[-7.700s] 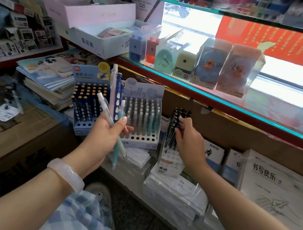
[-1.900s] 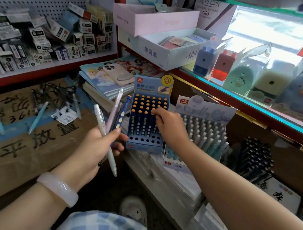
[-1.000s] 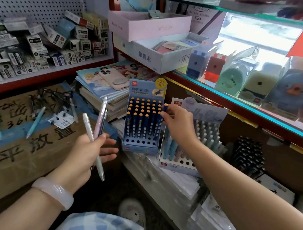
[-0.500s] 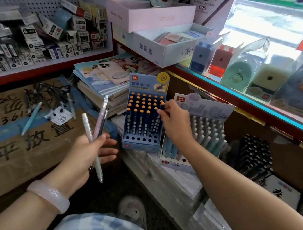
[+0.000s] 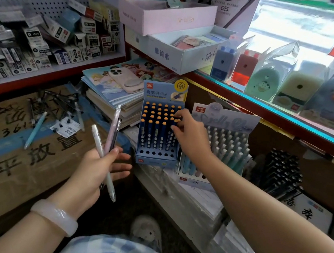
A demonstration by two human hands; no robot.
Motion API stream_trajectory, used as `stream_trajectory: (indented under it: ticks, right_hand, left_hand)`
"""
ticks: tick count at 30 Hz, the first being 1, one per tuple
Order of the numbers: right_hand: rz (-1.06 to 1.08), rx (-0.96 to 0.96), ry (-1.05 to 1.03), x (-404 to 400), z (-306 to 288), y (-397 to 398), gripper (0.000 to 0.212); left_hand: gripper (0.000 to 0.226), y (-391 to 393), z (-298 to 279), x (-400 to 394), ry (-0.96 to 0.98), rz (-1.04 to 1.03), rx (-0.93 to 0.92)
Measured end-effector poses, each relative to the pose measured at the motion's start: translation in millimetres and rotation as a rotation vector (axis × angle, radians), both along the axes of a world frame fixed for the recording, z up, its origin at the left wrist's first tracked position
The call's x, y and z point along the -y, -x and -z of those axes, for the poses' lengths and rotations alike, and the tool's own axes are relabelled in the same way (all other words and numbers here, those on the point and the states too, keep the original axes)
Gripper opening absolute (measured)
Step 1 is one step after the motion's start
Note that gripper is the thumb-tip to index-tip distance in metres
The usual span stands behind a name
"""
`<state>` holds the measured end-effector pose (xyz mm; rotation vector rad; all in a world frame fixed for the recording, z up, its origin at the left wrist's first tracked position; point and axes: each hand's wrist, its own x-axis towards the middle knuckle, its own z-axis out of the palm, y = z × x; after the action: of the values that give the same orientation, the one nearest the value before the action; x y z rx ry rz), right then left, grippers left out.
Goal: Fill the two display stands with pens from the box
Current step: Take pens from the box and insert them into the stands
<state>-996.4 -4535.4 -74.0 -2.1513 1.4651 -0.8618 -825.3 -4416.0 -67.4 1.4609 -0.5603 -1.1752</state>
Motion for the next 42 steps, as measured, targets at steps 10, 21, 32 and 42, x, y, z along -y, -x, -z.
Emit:
stream_trajectory:
  ticks: [10,21,32,42]
  right_hand:
    - [-0.055,-0.179,0.063,0.9,7.0,2.9,0.027]
    - [-0.224,0.27,-0.246,-42.6,-35.5,-12.5,0.032]
    - [-0.104,0.869,-0.523,-50.8,-72.4,27.4,0.012]
    - [0.164,0.669,-0.24,-50.4,-74.9,98.5,0.01]
  left_hand:
    - [0.012,7.8,-10.4,-6.1,0.03,0.042,-0.005]
    - [0.011,33.1,-19.8,-20.5,0.06,0.299,0.133]
    - [0.011,56.4,-21.6,-17.5,0.032,0.426,0.158]
    - [0.016,73.0,-23.5,-15.8,0.043,0.388,0.219]
